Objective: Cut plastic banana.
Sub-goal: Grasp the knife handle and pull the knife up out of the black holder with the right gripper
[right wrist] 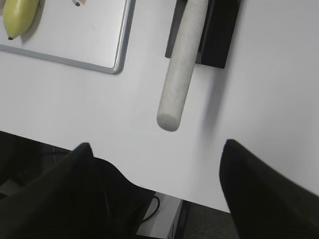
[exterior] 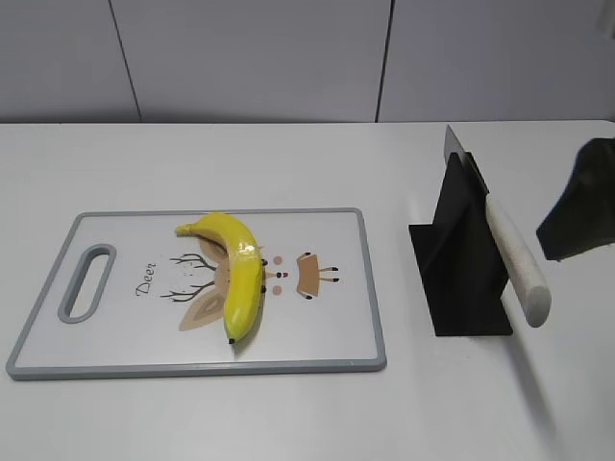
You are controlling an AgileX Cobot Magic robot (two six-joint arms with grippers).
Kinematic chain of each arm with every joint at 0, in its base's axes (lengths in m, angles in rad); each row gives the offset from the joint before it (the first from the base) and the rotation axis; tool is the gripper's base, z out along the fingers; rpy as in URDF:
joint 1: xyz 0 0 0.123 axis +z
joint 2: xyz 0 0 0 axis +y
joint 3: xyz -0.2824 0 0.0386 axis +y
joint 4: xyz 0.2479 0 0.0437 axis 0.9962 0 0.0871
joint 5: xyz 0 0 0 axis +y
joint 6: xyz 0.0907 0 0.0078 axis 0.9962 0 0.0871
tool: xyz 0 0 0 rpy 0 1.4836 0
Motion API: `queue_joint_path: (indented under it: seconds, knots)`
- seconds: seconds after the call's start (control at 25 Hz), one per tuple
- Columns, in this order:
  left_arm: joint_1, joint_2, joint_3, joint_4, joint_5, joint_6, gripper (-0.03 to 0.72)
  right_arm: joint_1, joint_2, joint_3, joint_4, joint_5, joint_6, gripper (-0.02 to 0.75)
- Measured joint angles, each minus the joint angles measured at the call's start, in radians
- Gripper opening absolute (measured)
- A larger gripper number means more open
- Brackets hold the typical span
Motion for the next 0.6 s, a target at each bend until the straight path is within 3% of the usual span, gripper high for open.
queue_joint_path:
  seconds: [0.6]
  knots:
    - [0.0,0.0,0.0,0.0,0.0,0.0,0.572,0.001,0.403,-0.062,-0.056,-0.038,0.052,0.589]
